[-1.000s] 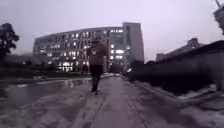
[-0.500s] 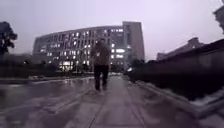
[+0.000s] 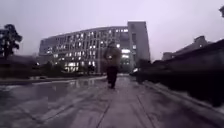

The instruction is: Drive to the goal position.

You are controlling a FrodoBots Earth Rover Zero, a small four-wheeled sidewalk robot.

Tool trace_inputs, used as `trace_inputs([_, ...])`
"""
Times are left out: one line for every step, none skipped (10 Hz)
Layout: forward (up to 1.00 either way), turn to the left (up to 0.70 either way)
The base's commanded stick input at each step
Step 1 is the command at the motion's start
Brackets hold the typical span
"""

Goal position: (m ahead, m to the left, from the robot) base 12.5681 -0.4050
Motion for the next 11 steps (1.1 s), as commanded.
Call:
trace_inputs([1.0, 0.0])
trace_inputs([1.0, 0.0])
trace_inputs([1.0, 0.0])
trace_inputs([1.0, 0.0])
trace_inputs([1.0, 0.0])
trace_inputs([1.0, 0.0])
trace_inputs([1.0, 0.0])
trace_inputs([1.0, 0.0])
trace_inputs([1.0, 0.0])
trace_inputs([1.0, 0.0])
trace_inputs([1.0, 0.0])
